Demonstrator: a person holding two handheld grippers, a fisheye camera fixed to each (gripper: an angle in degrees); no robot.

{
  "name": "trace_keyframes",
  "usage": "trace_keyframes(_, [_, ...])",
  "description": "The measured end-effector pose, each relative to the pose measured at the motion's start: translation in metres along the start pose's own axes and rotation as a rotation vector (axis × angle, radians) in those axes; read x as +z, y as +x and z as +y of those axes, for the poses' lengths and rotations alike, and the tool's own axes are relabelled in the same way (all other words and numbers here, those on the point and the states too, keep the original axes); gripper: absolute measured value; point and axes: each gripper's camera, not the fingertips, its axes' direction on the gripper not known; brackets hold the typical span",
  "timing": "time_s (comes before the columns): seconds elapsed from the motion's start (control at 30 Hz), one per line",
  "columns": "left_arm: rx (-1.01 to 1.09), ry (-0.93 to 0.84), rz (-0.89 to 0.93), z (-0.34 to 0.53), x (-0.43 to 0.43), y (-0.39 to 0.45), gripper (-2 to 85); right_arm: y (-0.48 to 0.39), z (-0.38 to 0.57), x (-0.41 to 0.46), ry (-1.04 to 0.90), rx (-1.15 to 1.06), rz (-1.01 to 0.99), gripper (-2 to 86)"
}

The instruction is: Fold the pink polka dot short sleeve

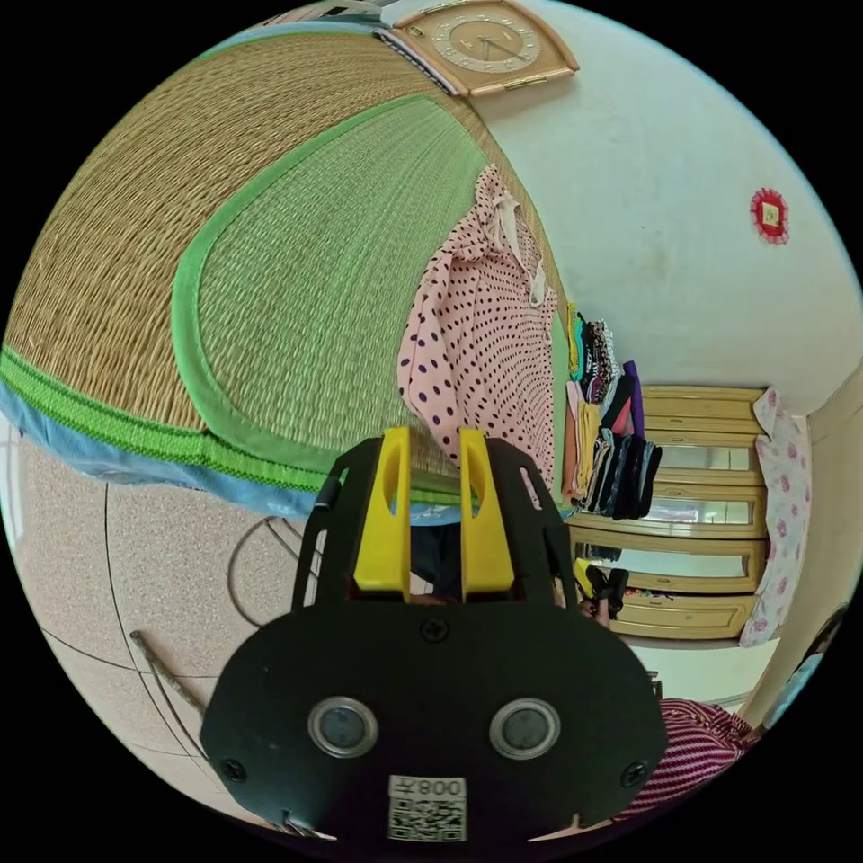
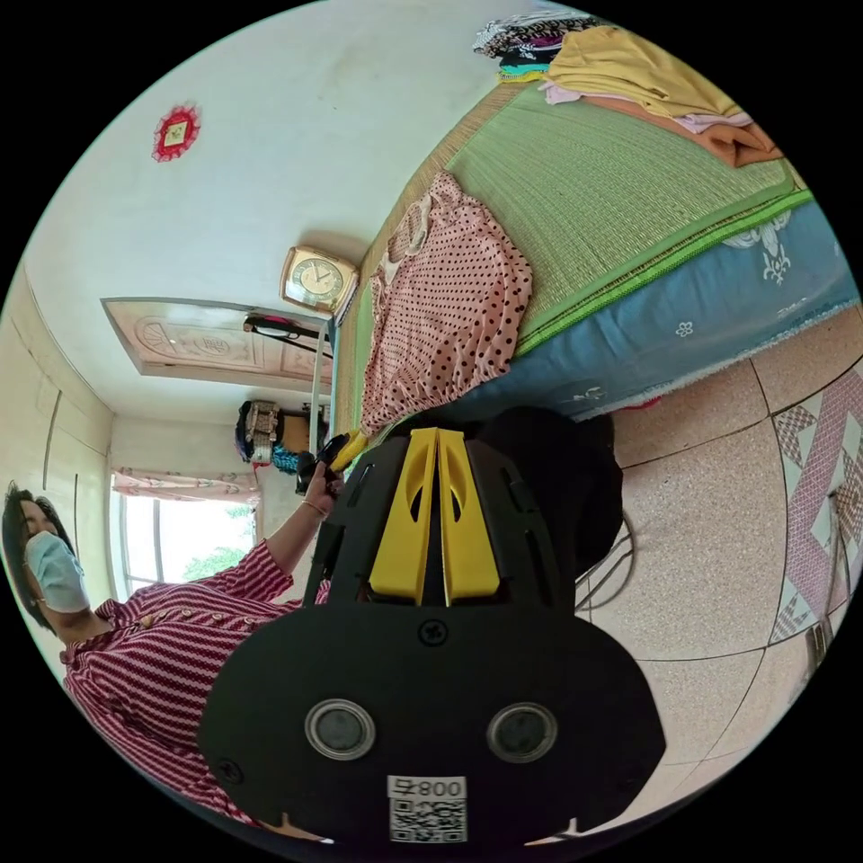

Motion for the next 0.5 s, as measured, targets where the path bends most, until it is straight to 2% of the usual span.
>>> trace_keyframes(0.2, [0.051,-0.011,0.027,-0.018,0.023,0.013,2.1,-0.010,-0.018,0.018,-0.014,0.015,0.032,0.1])
trace_keyframes(0.5, [0.092,0.037,0.066,-0.033,0.032,0.018,1.4,-0.037,-0.073,0.036,-0.007,0.009,0.163,3.3])
